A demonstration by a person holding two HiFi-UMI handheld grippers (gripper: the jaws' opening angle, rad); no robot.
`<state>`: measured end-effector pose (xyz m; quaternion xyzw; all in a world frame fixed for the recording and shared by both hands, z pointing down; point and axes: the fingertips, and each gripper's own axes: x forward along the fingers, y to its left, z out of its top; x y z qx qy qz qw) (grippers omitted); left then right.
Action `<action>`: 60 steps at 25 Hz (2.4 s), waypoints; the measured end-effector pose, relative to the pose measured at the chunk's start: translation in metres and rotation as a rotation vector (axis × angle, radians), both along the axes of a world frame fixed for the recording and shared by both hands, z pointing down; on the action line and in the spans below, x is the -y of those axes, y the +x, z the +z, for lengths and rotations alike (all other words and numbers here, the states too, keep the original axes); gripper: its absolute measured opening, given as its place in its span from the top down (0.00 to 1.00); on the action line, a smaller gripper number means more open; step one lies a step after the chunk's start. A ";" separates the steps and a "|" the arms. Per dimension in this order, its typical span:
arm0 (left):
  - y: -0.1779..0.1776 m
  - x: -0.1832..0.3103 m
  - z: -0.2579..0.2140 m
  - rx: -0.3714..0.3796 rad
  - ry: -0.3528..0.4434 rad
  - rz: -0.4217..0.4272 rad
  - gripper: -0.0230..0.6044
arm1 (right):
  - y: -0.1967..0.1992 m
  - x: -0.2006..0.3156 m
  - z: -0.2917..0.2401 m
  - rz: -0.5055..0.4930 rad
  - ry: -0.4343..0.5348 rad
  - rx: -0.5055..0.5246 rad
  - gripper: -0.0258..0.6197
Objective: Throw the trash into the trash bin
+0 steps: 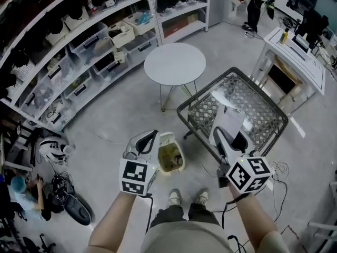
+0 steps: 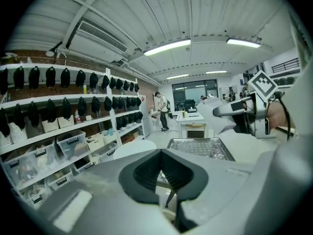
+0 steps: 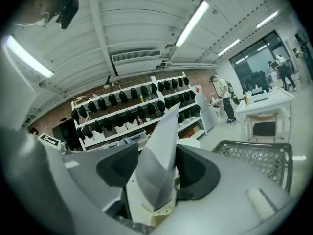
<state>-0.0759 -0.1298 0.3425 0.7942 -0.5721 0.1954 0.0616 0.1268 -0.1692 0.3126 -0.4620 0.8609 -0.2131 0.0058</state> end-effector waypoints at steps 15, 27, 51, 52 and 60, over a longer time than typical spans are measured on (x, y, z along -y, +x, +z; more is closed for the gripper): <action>-0.047 -0.047 -0.048 -0.038 0.071 -0.131 0.96 | -0.009 -0.028 -0.056 -0.135 0.178 -0.106 0.58; -0.095 -0.034 -0.025 -0.083 0.056 -0.230 0.96 | -0.117 -0.015 -0.018 -0.363 0.130 -0.132 0.58; -0.154 -0.049 0.234 -0.189 -0.374 -0.289 0.96 | -0.241 -0.029 0.292 -0.564 -0.360 -0.375 0.58; -0.156 -0.047 0.247 -0.193 -0.390 -0.288 0.96 | -0.244 -0.027 0.307 -0.568 -0.376 -0.389 0.58; -0.160 -0.057 0.340 -0.251 -0.478 -0.313 0.96 | -0.237 -0.049 0.441 -0.595 -0.544 -0.513 0.58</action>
